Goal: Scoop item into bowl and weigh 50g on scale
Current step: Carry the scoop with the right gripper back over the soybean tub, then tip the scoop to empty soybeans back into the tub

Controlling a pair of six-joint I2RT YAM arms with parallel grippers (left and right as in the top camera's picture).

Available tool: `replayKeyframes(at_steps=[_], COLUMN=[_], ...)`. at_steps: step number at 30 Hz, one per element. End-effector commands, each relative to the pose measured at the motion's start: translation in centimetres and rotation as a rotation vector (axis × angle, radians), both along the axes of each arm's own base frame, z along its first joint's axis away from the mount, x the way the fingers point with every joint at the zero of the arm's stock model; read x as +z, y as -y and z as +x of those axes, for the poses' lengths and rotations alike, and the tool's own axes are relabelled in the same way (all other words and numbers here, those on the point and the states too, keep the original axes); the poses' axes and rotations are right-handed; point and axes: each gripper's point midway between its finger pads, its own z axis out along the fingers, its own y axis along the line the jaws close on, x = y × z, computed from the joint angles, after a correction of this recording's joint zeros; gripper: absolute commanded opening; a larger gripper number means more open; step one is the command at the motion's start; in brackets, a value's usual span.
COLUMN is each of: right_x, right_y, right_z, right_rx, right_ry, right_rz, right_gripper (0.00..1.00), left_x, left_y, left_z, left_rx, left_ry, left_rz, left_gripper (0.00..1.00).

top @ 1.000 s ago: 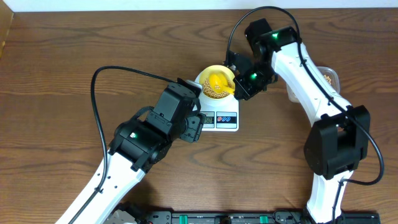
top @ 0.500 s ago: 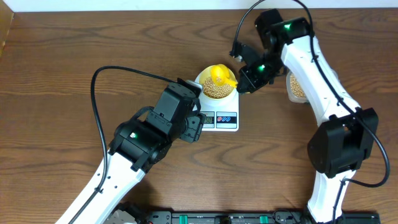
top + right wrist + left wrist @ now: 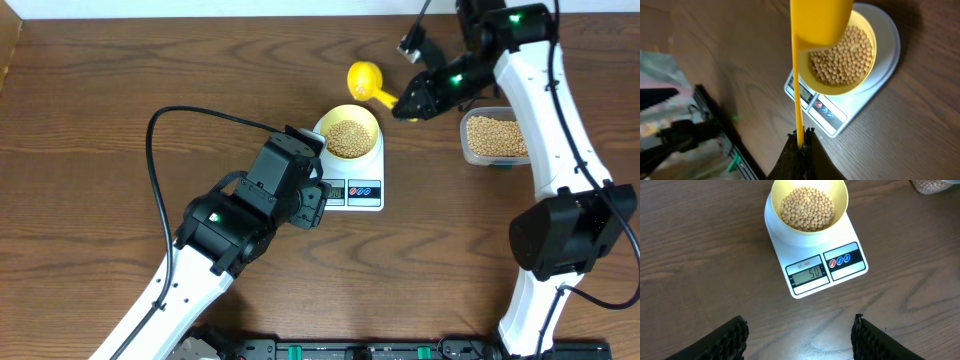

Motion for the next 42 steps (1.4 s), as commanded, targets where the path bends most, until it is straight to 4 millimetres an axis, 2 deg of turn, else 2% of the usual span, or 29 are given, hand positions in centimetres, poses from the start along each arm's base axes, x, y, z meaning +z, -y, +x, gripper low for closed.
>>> replayKeyframes(at_steps=[1, 5, 10, 17, 23, 28, 32, 37, 42], right_x=[2.6, 3.4, 3.8, 3.5, 3.3, 3.2, 2.3, 1.3, 0.0], right_y=[0.6, 3.1, 8.0, 13.9, 17.5, 19.5, 20.9, 21.5, 21.2], right_z=[0.6, 1.0, 1.1, -0.3, -1.1, -1.1, -1.5, -2.0, -2.7], right_rx=[-0.039, -0.097, -0.195, -0.287, -0.352, -0.402, -0.417, -0.418, -0.414], right_ry=[0.014, 0.021, 0.024, -0.018, -0.038, -0.039, -0.053, -0.082, -0.138], right_rz=[0.120, 0.129, 0.081, 0.028, 0.026, 0.017, -0.054, -0.100, -0.092], right_gripper=[0.01, 0.01, 0.01, 0.02, 0.02, 0.01, 0.01, 0.01, 0.01], left_x=[1.2, 1.2, 1.2, 1.2, 1.2, 1.2, 1.2, 1.2, 1.2], left_y=[-0.1, -0.1, -0.1, -0.1, -0.1, -0.1, -0.1, -0.1, -0.1], left_z=[0.3, 0.4, 0.4, 0.4, 0.4, 0.4, 0.3, 0.4, 0.4], left_rx=[0.013, 0.013, 0.013, 0.013, 0.013, 0.013, 0.013, 0.013, 0.013], left_ry=[0.029, 0.029, 0.029, 0.029, 0.029, 0.029, 0.029, 0.029, 0.029], left_rz=[-0.015, -0.015, -0.015, -0.015, -0.015, -0.015, -0.015, -0.015, -0.015], left_gripper=[0.69, 0.69, 0.69, 0.69, 0.69, 0.69, 0.69, 0.69, 0.69])
